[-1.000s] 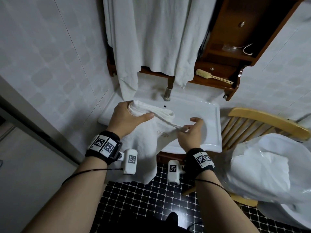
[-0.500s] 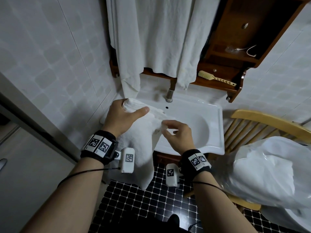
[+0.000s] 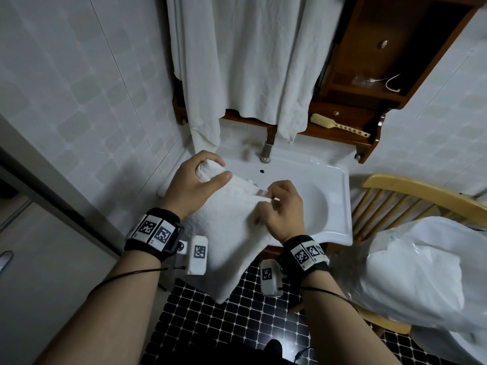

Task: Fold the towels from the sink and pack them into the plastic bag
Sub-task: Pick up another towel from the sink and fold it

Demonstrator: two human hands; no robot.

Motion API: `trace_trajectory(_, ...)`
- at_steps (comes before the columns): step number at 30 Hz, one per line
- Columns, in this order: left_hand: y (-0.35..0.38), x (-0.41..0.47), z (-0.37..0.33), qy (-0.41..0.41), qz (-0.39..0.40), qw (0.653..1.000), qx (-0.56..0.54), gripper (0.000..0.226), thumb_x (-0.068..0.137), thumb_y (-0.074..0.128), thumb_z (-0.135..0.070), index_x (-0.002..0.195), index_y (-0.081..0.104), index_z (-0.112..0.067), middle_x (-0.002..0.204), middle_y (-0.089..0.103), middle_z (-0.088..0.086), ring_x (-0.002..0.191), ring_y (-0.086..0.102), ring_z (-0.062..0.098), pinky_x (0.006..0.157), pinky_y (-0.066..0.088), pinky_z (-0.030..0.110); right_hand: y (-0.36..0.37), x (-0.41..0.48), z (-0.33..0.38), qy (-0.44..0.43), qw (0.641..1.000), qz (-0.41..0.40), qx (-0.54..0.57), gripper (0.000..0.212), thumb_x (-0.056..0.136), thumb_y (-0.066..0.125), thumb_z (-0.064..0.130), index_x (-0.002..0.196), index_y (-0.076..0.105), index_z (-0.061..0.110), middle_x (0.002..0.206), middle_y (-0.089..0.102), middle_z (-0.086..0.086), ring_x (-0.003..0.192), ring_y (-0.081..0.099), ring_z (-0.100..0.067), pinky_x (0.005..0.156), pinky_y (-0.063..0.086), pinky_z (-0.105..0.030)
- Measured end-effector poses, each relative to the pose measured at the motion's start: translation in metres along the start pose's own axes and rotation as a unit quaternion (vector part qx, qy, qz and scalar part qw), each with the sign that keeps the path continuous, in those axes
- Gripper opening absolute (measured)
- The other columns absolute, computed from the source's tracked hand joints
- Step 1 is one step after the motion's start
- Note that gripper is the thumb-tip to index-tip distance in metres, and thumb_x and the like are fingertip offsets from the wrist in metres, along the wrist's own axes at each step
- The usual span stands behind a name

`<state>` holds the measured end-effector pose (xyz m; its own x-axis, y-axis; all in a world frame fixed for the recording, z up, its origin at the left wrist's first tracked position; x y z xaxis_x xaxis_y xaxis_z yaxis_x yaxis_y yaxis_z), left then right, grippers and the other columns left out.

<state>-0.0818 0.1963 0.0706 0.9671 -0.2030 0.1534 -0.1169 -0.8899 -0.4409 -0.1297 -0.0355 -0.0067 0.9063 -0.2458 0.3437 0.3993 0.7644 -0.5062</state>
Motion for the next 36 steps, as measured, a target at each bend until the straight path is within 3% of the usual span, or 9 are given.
trace_trajectory(6,0.013,0.0,-0.01,0.035,0.058,0.998,-0.009,0.007,0.097,0.075,-0.027,0.099,0.076,-0.021,0.103,0.076,-0.004,0.103,0.069,0.017,0.101,0.053,0.048,0.008,0.01,-0.001,0.03,0.998,0.061,0.009,0.01,0.076,0.047,0.017,0.084,0.053,0.021,0.119,0.071,-0.002,0.1,0.066,-0.027,0.084,0.052,-0.034)
trace_trajectory(12,0.014,0.002,-0.02,0.032,0.069,0.997,-0.028,0.009,0.096,0.076,-0.03,0.096,0.079,-0.021,0.098,0.079,-0.006,0.098,0.072,0.012,0.09,0.054,0.031,0.026,0.007,0.013,-0.013,0.983,0.149,-0.106,0.082,0.07,0.034,0.016,0.149,0.041,0.037,0.151,0.049,0.003,0.116,0.043,-0.031,0.095,0.04,-0.046)
trace_trajectory(16,0.013,0.006,-0.028,0.046,0.07,0.996,-0.036,0.015,0.097,0.076,-0.033,0.1,0.08,-0.019,0.101,0.08,-0.009,0.1,0.073,0.008,0.088,0.054,0.02,0.026,0.01,0.041,-0.069,0.992,0.103,-0.032,0.073,0.068,0.035,0.003,0.132,0.065,0.02,0.146,0.061,0.002,0.139,0.045,-0.026,0.107,0.037,-0.044)
trace_trajectory(18,0.011,0.006,-0.03,0.05,0.066,0.996,-0.037,0.021,0.096,0.074,-0.038,0.103,0.081,-0.02,0.102,0.08,-0.009,0.1,0.073,0.006,0.086,0.054,0.016,0.022,0.009,0.055,-0.08,0.992,0.086,0.055,0.048,0.076,0.04,0.006,0.115,0.068,0.01,0.116,0.072,-0.007,0.115,0.06,-0.025,0.095,0.045,-0.036)
trace_trajectory(20,0.005,0.006,-0.029,0.053,0.039,0.997,-0.038,0.028,0.095,0.073,-0.044,0.104,0.08,-0.019,0.099,0.08,-0.009,0.095,0.073,0.004,0.081,0.052,0.014,0.019,0.006,0.066,-0.088,0.989,0.086,0.083,0.029,0.086,0.043,0.023,0.104,0.063,0.012,0.08,0.063,0.0,0.077,0.058,-0.019,0.07,0.045,-0.035)
trace_trajectory(23,-0.01,0.008,-0.019,0.061,-0.009,0.998,-0.01,0.043,0.092,0.071,-0.055,0.091,0.075,-0.012,0.085,0.077,0.002,0.081,0.071,0.015,0.071,0.051,0.022,0.022,0.006,0.079,-0.112,0.984,0.141,0.007,0.039,0.095,0.05,0.06,0.102,0.06,0.022,0.059,0.053,0.009,0.056,0.053,-0.008,0.056,0.045,-0.036)
trace_trajectory(28,-0.02,0.005,0.005,0.043,-0.038,0.998,0.036,0.073,0.091,0.061,-0.074,0.079,0.06,-0.001,0.074,0.066,0.016,0.073,0.063,0.034,0.066,0.049,0.041,0.025,0.023,0.105,-0.173,0.944,0.216,-0.178,0.064,0.09,0.053,0.081,0.072,0.052,0.019,0.057,0.057,0.002,0.054,0.058,-0.019,0.055,0.049,-0.039)
trace_trajectory(33,-0.033,0.005,0.018,0.017,-0.076,0.997,0.024,0.049,0.094,0.067,-0.06,0.085,0.065,-0.012,0.076,0.069,-0.003,0.066,0.061,0.003,0.065,0.048,0.023,0.03,0.03,0.122,-0.175,0.943,0.177,-0.219,0.048,0.099,0.053,0.068,0.083,0.047,0.023,0.079,0.065,-0.007,0.077,0.065,-0.038,0.059,0.043,-0.039)
trace_trajectory(36,-0.034,-0.001,0.033,-0.019,-0.023,0.999,-0.026,0.03,0.089,0.082,-0.036,0.108,0.069,-0.018,0.096,0.074,-0.008,0.084,0.068,-0.006,0.073,0.051,0.012,0.034,0.032,0.142,-0.177,0.95,0.177,-0.185,0.041,0.1,0.055,0.063,0.088,0.052,0.024,0.083,0.068,-0.005,0.082,0.067,-0.036,0.062,0.047,-0.04)
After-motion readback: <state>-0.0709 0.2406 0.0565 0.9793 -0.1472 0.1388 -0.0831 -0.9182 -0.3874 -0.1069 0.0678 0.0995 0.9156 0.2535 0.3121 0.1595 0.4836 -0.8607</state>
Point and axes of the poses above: each hand's wrist, its own x-axis towards the middle knuckle, its own y-axis out of the palm, z = x × y, the point moved 8 cm from there along x, towards the middle knuckle
